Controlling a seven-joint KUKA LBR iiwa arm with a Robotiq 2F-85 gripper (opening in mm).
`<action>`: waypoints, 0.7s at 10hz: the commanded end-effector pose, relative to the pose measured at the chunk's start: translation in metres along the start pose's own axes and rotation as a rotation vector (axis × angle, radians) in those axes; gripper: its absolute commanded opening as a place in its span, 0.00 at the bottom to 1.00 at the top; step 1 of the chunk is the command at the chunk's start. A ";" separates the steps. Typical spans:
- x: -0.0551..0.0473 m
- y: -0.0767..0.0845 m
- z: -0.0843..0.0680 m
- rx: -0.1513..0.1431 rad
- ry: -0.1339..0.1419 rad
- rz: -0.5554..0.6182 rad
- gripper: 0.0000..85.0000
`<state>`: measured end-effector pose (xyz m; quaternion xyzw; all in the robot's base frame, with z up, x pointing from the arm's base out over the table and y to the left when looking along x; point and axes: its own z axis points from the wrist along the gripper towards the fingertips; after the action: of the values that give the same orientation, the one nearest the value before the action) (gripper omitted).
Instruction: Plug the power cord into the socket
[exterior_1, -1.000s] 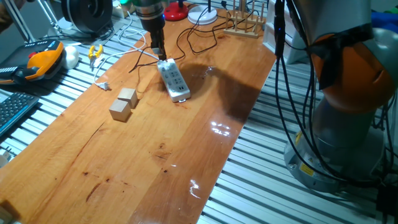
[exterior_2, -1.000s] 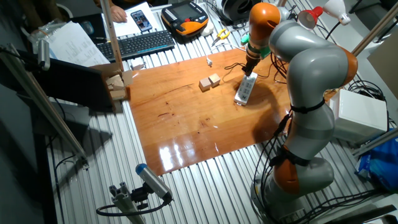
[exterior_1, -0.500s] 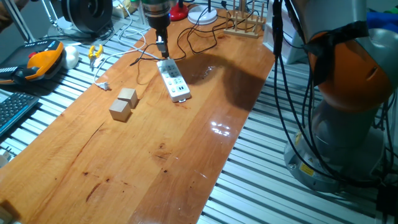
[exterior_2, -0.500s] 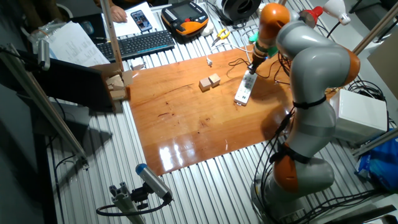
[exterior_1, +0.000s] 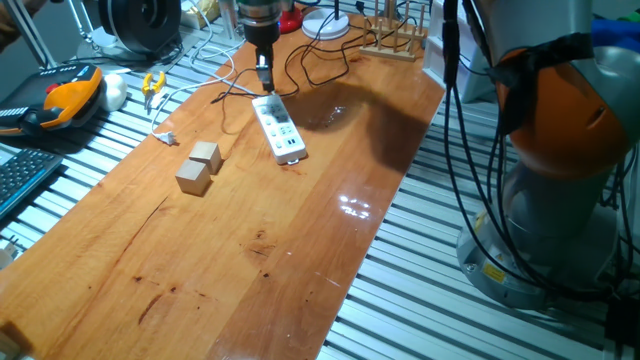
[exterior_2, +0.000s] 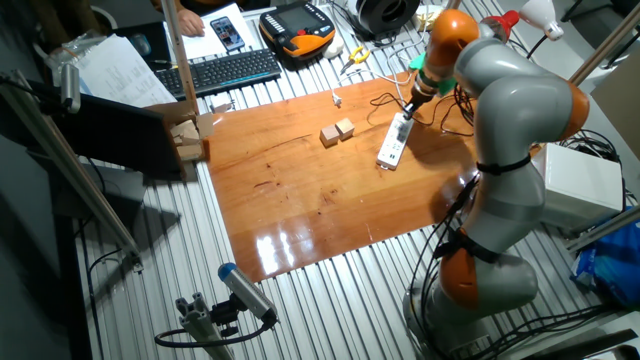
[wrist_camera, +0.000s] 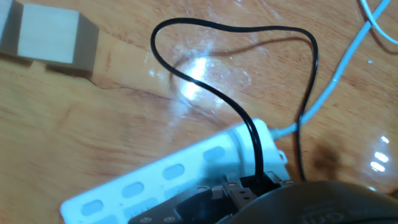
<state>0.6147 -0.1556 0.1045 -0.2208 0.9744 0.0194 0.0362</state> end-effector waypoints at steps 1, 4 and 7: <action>0.000 0.003 0.003 0.000 -0.003 -0.001 0.00; 0.005 0.003 0.013 -0.028 -0.027 0.001 0.00; 0.004 0.001 0.018 -0.038 -0.070 0.004 0.00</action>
<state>0.6120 -0.1553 0.0868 -0.2188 0.9725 0.0455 0.0659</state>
